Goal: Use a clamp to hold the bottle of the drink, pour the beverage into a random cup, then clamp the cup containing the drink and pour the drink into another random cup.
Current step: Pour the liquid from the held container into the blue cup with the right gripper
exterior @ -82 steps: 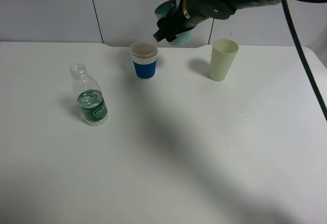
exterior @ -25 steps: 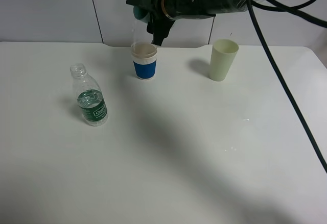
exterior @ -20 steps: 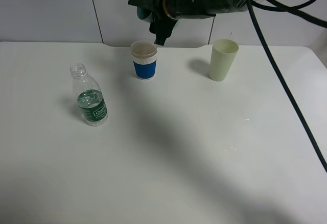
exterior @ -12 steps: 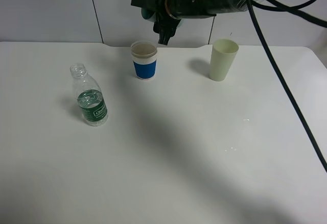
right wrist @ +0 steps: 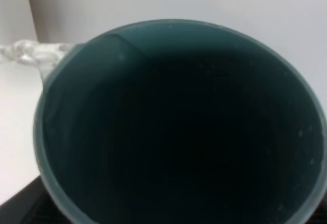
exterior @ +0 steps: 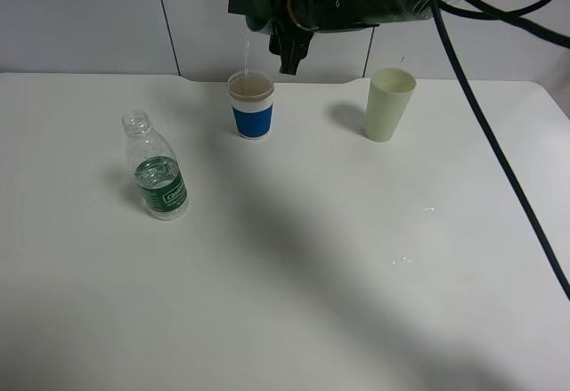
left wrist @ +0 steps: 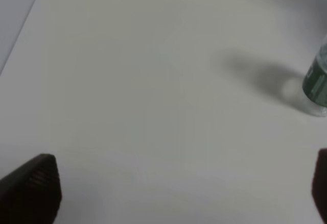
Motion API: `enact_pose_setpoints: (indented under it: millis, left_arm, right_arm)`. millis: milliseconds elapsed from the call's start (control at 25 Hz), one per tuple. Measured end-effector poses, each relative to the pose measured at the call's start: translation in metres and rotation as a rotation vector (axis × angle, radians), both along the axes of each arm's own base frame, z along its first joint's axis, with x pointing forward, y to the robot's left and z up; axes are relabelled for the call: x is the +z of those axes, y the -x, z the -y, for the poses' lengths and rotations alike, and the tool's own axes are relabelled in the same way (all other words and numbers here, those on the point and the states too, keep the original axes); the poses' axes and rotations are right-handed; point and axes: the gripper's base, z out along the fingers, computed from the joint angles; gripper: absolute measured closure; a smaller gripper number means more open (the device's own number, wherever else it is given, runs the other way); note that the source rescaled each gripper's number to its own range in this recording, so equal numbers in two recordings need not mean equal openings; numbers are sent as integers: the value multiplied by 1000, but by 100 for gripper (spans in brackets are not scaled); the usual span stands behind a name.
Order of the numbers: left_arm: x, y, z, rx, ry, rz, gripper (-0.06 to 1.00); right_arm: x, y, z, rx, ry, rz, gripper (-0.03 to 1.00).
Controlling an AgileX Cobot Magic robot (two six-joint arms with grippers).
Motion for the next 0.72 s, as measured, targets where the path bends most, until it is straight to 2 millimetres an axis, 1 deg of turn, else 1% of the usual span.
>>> enact_pose_setpoints:
  millis: [720]
  left_arm:
    - [0, 0, 0, 0, 0, 0, -6]
  right_arm:
    - [3, -1, -1, 55, 98, 60, 96]
